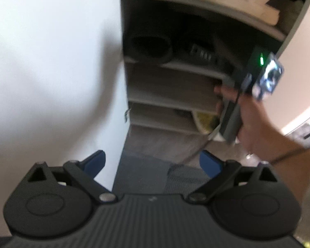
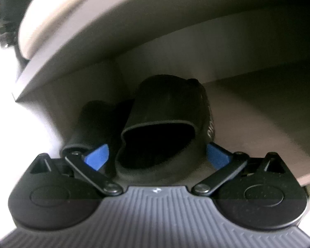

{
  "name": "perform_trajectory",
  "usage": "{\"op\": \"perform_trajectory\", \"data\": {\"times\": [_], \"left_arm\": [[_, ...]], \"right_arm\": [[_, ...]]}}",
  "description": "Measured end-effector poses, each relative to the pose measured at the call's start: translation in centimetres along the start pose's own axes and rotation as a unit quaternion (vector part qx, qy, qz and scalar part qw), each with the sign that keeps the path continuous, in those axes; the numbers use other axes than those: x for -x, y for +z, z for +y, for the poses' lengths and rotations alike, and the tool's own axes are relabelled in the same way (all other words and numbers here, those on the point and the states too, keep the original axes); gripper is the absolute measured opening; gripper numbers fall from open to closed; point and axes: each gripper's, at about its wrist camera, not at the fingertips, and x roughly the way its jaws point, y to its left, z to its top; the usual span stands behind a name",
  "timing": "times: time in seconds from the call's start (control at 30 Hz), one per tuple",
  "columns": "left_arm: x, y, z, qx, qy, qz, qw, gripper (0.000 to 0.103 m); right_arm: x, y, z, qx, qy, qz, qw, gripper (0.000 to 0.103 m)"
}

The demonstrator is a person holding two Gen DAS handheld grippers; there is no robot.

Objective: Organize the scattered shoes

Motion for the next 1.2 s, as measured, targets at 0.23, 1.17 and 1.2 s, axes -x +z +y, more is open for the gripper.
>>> {"op": "perform_trajectory", "data": {"times": [0.23, 1.17, 1.2], "left_arm": [[2.9, 3.4, -2.5, -0.022, -0.146, -0.112, 0.9826, 0.100], [-21.7, 14.4, -25.2, -0.355, -0.322, -0.163, 0.8625, 0.095], [-22.0, 14.7, -25.7, -0.363, -0.325, -0.165, 0.8574, 0.093]], "right_arm": [[10.4, -0.6, -1.0, -0.027, -0.007, -0.001, 1.000, 0.103], [33.3, -9.5, -2.1, -0.224, -0.162, 0.129, 0.952, 0.103], [33.1, -9.6, -1.7, -0.232, -0.166, 0.129, 0.950, 0.103]]}}
